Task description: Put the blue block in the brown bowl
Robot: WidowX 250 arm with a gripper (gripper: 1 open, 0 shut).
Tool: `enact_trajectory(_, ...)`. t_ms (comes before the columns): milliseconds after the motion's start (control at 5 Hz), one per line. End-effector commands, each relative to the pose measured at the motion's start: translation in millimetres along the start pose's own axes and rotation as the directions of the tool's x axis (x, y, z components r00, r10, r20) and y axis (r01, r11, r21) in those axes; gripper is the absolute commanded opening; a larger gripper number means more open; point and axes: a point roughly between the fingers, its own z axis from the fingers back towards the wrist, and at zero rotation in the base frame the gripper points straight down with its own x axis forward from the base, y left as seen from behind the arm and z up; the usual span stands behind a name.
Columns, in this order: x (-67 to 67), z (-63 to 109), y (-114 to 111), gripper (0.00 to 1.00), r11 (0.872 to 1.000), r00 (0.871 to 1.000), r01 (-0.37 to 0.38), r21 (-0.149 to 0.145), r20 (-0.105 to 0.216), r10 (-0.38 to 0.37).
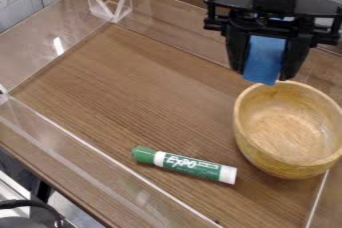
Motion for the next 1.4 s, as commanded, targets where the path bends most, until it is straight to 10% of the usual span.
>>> enact_trajectory(0,-1.5,7.7,-7.8,0.0,0.999,0.999,0.019,-0.033,0.04,-0.018)
enact_trajectory(1200,-9.6,3.0,-10.0,0.0,0.983,0.984,0.168,-0.068,0.073,-0.163)
